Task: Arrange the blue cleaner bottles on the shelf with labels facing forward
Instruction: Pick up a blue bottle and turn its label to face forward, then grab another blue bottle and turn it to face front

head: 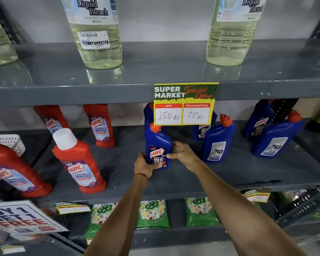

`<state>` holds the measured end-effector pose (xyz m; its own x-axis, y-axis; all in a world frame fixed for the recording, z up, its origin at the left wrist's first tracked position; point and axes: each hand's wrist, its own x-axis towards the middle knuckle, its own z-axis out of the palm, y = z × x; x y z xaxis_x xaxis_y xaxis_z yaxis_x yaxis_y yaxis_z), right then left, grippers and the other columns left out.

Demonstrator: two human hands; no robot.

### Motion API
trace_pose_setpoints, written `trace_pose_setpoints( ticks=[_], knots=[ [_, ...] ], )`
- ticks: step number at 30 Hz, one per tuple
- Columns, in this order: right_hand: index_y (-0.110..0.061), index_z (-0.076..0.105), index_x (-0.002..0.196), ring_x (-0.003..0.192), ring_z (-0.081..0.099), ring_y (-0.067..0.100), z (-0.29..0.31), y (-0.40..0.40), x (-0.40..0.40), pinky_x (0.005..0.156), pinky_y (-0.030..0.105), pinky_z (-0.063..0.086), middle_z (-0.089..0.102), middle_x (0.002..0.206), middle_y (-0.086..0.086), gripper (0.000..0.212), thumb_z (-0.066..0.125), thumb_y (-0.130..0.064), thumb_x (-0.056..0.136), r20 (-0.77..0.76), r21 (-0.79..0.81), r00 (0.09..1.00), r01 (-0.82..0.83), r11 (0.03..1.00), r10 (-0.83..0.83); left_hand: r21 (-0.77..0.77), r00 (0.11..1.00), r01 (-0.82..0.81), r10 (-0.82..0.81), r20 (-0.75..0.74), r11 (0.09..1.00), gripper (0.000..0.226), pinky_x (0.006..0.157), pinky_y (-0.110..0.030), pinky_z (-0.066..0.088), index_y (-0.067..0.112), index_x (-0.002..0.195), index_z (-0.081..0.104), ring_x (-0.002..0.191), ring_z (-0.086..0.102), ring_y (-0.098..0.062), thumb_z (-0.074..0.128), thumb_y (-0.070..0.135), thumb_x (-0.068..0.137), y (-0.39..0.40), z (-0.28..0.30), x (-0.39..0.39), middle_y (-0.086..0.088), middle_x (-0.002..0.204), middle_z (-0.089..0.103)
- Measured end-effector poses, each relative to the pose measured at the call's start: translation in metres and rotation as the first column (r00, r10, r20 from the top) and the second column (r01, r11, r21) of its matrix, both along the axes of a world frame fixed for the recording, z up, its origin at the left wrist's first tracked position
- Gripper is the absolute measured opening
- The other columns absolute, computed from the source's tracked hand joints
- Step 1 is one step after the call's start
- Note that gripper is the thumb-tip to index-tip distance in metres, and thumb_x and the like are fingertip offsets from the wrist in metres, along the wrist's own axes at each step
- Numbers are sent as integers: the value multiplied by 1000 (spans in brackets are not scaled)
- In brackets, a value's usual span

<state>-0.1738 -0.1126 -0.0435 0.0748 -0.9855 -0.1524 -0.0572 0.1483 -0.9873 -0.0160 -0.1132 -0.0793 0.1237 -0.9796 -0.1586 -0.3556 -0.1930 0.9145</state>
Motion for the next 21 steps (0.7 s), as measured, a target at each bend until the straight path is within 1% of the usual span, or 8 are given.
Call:
trace_pose_setpoints(
  ticks=[1, 3, 6, 11, 14, 16, 18, 21],
  knots=[
    [4, 49, 124, 93, 64, 17, 0, 2, -1, 68, 14, 55, 60, 122, 18, 57, 64, 17, 71, -9, 5, 999, 33, 999, -33, 8, 1000, -15, 15, 1, 1000, 62, 84, -38, 49, 0, 109, 50, 98, 60, -30, 84, 10, 59, 2, 0, -1, -14, 107, 64],
    [1, 48, 128, 113, 58, 27, -3, 6, -3, 87, 25, 52, 56, 130, 18, 62, 66, 15, 71, -38, 24, 992, 122, 992, -122, 37, 999, -49, 49, 1, 998, 62, 88, -40, 50, 0, 113, 51, 102, 61, -32, 84, 13, 61, 7, -2, -2, -16, 112, 66],
    [-3, 45, 133, 127, 48, 29, -10, 17, -11, 106, 38, 41, 50, 138, 18, 64, 69, 5, 74, -131, 46, 956, 271, 962, -263, 77, 994, -104, 106, -21, 992, 63, 92, -40, 48, 0, 118, 49, 107, 60, -33, 81, 13, 65, 24, -4, -7, -18, 116, 65],
    [-3, 45, 132, 126, 48, 28, -14, 47, -34, 105, 36, 38, 51, 138, 15, 55, 66, -11, 81, -241, 17, 831, 520, 854, -501, 45, 997, -77, 76, 15, 996, 55, 88, -38, 46, 1, 117, 49, 110, 57, -35, 76, 15, 72, 57, -5, -34, -18, 118, 63],
    [-5, 52, 123, 114, 54, 34, -16, 64, -55, 86, 34, 44, 59, 126, 17, 42, 62, -17, 84, -302, -6, 723, 650, 760, -621, 20, 998, 33, -34, 46, 999, 54, 86, -37, 46, 2, 117, 47, 109, 56, -35, 74, 18, 74, 70, -5, -60, -18, 119, 61],
    [-4, 51, 122, 108, 58, 36, -17, 70, -73, 81, 36, 47, 62, 122, 21, 41, 60, -18, 85, -319, -17, 645, 729, 685, -695, 22, 996, 87, -88, 34, 996, 56, 89, -38, 46, 2, 120, 46, 112, 55, -36, 74, 18, 74, 72, -2, -79, -19, 121, 61],
    [-4, 43, 131, 114, 56, 36, -14, 71, -92, 87, 40, 48, 57, 129, 21, 50, 60, -18, 86, -323, 4, 615, 761, 649, -719, 38, 992, 122, -123, 31, 992, 62, 91, -38, 46, 3, 126, 42, 115, 54, -36, 74, 18, 74, 69, 0, -97, -20, 125, 59],
    [-6, 31, 141, 130, 44, 31, -10, 65, -120, 102, 40, 40, 43, 144, 16, 67, 64, -17, 84, -253, 36, 678, 719, 694, -690, 35, 984, 174, -175, 35, 984, 71, 95, -38, 45, 5, 134, 37, 120, 52, -33, 74, 18, 74, 57, 5, -121, -19, 132, 54]
  ],
)
